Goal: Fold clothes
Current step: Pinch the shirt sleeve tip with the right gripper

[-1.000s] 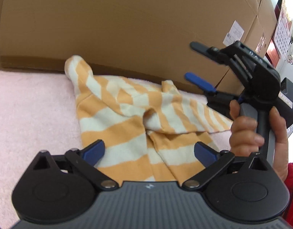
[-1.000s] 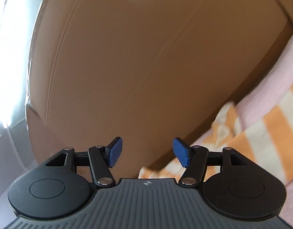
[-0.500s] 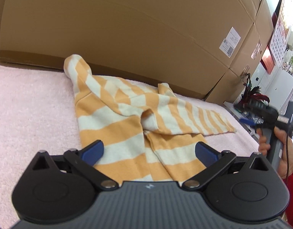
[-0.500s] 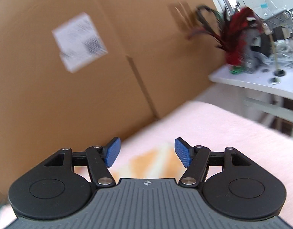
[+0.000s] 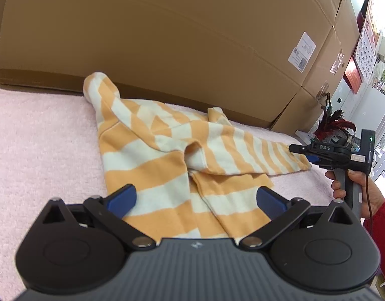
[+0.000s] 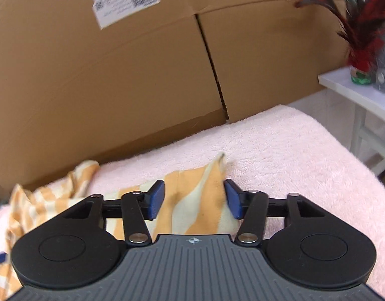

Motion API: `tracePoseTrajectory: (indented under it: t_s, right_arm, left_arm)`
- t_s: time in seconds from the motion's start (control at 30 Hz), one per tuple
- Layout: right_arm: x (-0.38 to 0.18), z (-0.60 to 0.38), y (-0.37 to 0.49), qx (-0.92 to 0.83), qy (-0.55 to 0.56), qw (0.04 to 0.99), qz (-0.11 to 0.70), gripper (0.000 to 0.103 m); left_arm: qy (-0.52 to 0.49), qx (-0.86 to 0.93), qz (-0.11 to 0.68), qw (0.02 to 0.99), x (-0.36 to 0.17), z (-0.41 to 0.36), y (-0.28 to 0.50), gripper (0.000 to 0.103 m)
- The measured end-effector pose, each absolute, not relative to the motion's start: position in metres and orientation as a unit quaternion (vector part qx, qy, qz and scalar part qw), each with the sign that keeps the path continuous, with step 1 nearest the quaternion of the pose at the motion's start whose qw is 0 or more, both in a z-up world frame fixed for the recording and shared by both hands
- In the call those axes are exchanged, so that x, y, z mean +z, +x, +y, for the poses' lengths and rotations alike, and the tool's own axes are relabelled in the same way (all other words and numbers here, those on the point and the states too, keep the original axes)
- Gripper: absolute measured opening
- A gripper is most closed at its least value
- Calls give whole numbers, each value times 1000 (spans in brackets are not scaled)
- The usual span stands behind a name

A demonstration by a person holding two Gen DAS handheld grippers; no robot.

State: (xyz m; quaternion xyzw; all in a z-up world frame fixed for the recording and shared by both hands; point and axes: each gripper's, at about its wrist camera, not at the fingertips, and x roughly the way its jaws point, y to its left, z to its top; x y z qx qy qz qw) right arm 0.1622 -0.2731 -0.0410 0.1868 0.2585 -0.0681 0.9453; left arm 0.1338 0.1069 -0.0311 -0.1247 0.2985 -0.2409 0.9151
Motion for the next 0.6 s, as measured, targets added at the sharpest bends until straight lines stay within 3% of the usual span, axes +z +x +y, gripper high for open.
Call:
tracePoseTrajectory:
  t_s: [0.03,0.1,0.23,0.4,0.6]
  right_arm:
    - [-41,-270,162,-77,181,945,262,16]
    - [-41,-269,161,-88,183,943,263,8]
    - [-49,-297,137,-79,289,932,202,7]
    - [-46,-316,94,-50,377,923,56,7]
    - [-46,-320,81,-39,412,910,10,7]
  left_arm:
    - [-123,-240,299,915,-31,107,134,102]
    - [-121,-239,299,916,-32,106,134,102]
    - [-115,-238,301,916,-32,105,135,102]
    - [-107,-235,302,917,-33,104,136,102]
    - [-98,-233,304,918,-34,103,136,102]
